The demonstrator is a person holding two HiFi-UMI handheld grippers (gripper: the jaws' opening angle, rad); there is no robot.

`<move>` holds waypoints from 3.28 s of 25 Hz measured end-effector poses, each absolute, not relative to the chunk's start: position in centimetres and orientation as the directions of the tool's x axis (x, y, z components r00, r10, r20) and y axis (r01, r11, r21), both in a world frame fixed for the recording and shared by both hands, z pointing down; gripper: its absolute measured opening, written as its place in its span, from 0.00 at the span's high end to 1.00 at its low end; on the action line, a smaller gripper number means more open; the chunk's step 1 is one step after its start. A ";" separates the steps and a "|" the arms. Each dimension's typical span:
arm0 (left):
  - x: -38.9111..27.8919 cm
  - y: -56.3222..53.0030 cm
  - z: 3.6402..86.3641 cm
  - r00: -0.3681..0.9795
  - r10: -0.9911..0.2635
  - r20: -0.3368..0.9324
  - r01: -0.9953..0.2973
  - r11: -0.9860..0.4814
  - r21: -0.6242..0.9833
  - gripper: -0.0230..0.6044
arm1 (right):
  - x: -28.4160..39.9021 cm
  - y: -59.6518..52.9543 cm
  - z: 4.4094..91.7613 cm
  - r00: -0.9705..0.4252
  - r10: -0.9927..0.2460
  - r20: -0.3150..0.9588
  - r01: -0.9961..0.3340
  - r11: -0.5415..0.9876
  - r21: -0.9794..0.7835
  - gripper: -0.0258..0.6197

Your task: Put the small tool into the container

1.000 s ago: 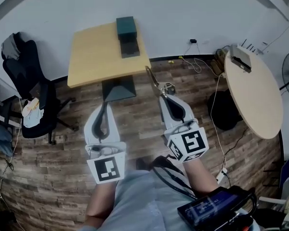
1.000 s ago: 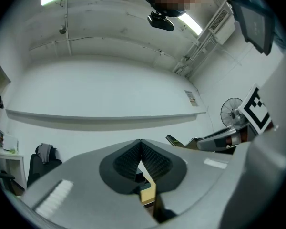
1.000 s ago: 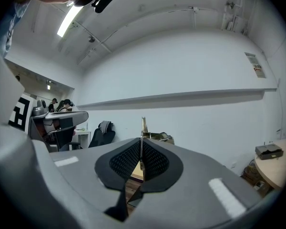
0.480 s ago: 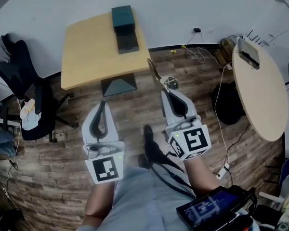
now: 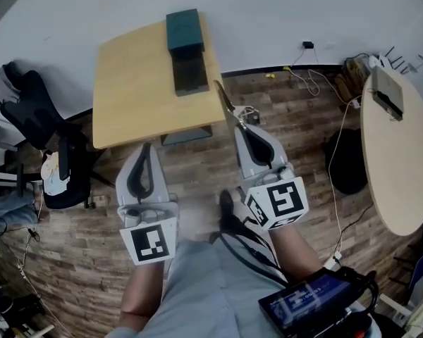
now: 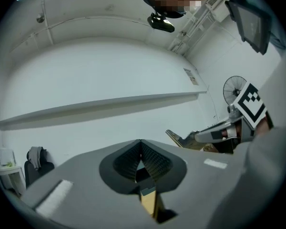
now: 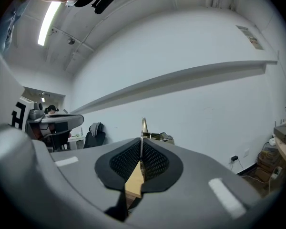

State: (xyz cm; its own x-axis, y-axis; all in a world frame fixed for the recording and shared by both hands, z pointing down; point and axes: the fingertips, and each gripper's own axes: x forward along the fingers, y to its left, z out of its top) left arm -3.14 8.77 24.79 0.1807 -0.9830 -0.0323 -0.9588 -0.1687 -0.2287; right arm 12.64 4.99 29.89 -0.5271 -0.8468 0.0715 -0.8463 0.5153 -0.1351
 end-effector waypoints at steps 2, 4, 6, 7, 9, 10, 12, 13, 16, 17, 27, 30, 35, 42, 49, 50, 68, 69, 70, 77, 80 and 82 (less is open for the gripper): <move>-2.9 7.5 24.2 0.164 -0.986 -0.037 -0.958 -0.151 -0.242 0.95 | 12.8 3.3 29.6 -0.542 -0.838 0.056 -0.835 0.531 -0.145 0.95; -2.8 6.4 23.6 0.149 -0.988 -0.047 -0.958 -0.132 -0.256 0.95 | 12.9 1.7 29.5 -0.553 -0.832 0.046 -0.826 0.540 -0.160 0.95; -2.8 5.3 23.1 0.141 -0.989 -0.055 -0.955 -0.121 -0.270 0.94 | 12.8 0.3 29.2 -0.562 -0.826 0.037 -0.819 0.549 -0.164 0.95; -2.9 4.7 22.9 0.137 -0.989 -0.058 -0.955 -0.117 -0.273 0.94 | 12.7 -0.5 29.0 -0.566 -0.824 0.032 -0.816 0.555 -0.162 0.95; -3.0 3.5 22.6 0.133 -0.989 -0.064 -0.956 -0.111 -0.272 0.94 | 12.4 -1.9 28.6 -0.572 -0.820 0.024 -0.812 0.562 -0.158 0.95; -3.0 2.9 22.6 0.134 -0.989 -0.067 -0.956 -0.111 -0.272 0.94 | 12.4 -2.6 28.5 -0.573 -0.819 0.024 -0.811 0.563 -0.158 0.95; -3.0 1.7 22.8 0.139 -0.988 -0.067 -0.956 -0.116 -0.270 0.95 | 12.3 -4.0 28.7 -0.571 -0.820 0.029 -0.813 0.561 -0.157 0.95; -3.1 0.9 23.0 0.141 -0.988 -0.065 -0.956 -0.119 -0.267 0.94 | 12.2 -4.7 28.8 -0.571 -0.821 0.034 -0.814 0.560 -0.156 0.95; -4.1 -1.4 23.5 0.142 -0.988 -0.065 -0.960 -0.121 -0.253 0.95 | 11.3 -6.9 29.4 -0.570 -0.820 0.050 -0.816 0.558 -0.152 0.95; -4.5 -2.2 23.6 0.142 -0.987 -0.068 -0.962 -0.122 -0.246 0.94 | 10.8 -7.7 29.7 -0.570 -0.819 0.057 -0.816 0.558 -0.151 0.95; -10.3 -11.8 25.5 0.155 -0.986 -0.062 -0.971 -0.140 -0.192 0.94 | 4.1 -16.3 31.9 -0.586 -0.801 0.126 -0.808 0.564 -0.173 0.95; -11.8 -14.0 25.7 0.151 -0.986 -0.070 -0.976 -0.138 -0.171 0.94 | 2.7 -18.2 32.5 -0.585 -0.798 0.145 -0.809 0.561 -0.176 0.95; -13.7 -16.1 26.2 0.145 -0.987 -0.065 -0.979 -0.133 -0.155 0.95 | 1.2 -20.6 33.9 -0.577 -0.796 0.181 -0.815 0.546 -0.197 0.95; -15.4 -19.1 26.8 0.151 -0.987 -0.050 -0.979 -0.142 -0.147 0.94 | 0.1 -24.0 36.1 -0.564 -0.793 0.231 -0.821 0.507 -0.262 0.95; -16.8 -21.6 28.9 0.164 -0.986 -0.002 -0.977 -0.163 -0.137 0.94 | -0.6 -26.5 38.9 -0.545 -0.789 0.284 -0.832 0.466 -0.301 0.95; -17.0 -21.9 29.2 0.165 -0.986 0.005 -0.977 -0.164 -0.135 0.94 | -0.7 -26.7 39.4 -0.542 -0.788 0.293 -0.834 0.461 -0.304 0.95; -17.9 -26.7 33.2 0.167 -0.983 0.079 -0.975 -0.177 -0.133 0.94 | -1.1 -29.9 45.8 -0.514 -0.763 0.391 -0.854 0.412 -0.318 0.95; -17.9 -26.9 33.3 0.167 -0.982 0.084 -0.975 -0.177 -0.133 0.94 | -1.1 -30.0 46.0 -0.514 -0.762 0.394 -0.854 0.410 -0.321 0.95; -17.9 -27.0 33.5 0.167 -0.982 0.088 -0.975 -0.178 -0.133 0.94 | -1.1 -30.1 46.3 -0.514 -0.760 0.398 -0.854 0.407 -0.324 0.95; -18.0 -28.2 34.4 0.163 -0.980 0.114 -0.974 -0.178 -0.138 0.94 | -0.9 -30.6 48.3 -0.499 -0.751 0.433 -0.863 0.385 -0.327 0.95; -18.0 -28.6 34.6 0.166 -0.979 0.117 -0.974 -0.181 -0.138 0.94 | -0.8 -30.8 48.9 -0.490 -0.752 0.441 -0.868 0.373 -0.328 0.95; -17.8 -28.8 34.8 0.169 -0.978 0.121 -0.973 -0.185 -0.138 0.94 | -0.6 -30.9 49.4 -0.486 -0.752 0.446 -0.870 0.366 -0.331 0.95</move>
State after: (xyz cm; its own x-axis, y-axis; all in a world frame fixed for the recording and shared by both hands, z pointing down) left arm -17.83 -28.83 34.84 0.1690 -0.9782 0.1206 -0.9729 -0.1851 -0.1383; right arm -0.58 -30.91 49.42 -0.4859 -0.7516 0.4462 -0.8699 0.3661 -0.3305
